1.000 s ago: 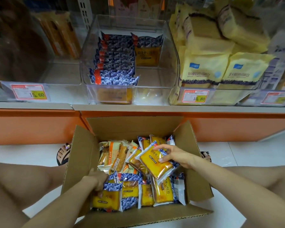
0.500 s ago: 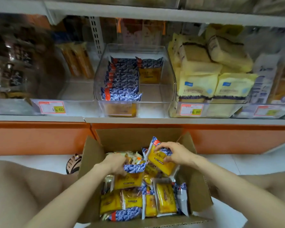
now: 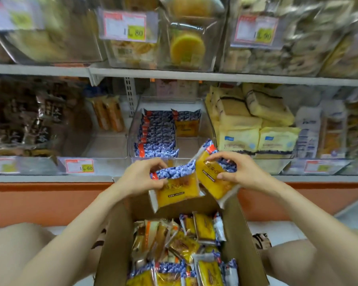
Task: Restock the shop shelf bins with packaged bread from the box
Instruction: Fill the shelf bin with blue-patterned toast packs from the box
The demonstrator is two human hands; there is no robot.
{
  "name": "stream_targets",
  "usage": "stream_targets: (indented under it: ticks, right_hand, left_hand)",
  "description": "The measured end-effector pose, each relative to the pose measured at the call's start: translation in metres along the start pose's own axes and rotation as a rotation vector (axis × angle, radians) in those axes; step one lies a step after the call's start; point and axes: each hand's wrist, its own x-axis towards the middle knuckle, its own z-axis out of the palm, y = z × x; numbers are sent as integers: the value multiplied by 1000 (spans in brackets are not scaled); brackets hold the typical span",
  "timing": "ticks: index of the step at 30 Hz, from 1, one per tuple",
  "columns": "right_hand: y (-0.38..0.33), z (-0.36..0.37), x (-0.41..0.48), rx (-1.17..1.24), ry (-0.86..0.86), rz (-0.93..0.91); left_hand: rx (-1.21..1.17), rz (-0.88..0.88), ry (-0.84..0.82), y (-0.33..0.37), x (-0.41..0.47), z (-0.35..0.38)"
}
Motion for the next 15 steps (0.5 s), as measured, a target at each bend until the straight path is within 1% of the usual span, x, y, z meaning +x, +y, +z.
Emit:
stream_targets:
  ticks: [2, 5, 9, 12, 14, 15]
  right_hand:
    - [-10, -11, 7, 43, 63, -4]
    - [-21, -22, 30, 48, 147, -6]
    - [-34, -32, 84, -99, 266, 13]
    - [-37, -33, 133, -200, 255, 59]
    - [-35, -31, 165, -230, 210, 107]
    - [-32, -30, 178, -284, 192, 126]
  left_hand:
    - [-64, 18, 123, 10, 8, -19]
    - [-107, 47, 252, 18, 25, -48]
    - [-110, 6, 419, 12, 54, -71]
    - [-49, -70, 493, 0, 71, -78]
    - [-29, -96, 490, -10, 77, -80]
    - [-27, -107, 481, -15, 79, -80]
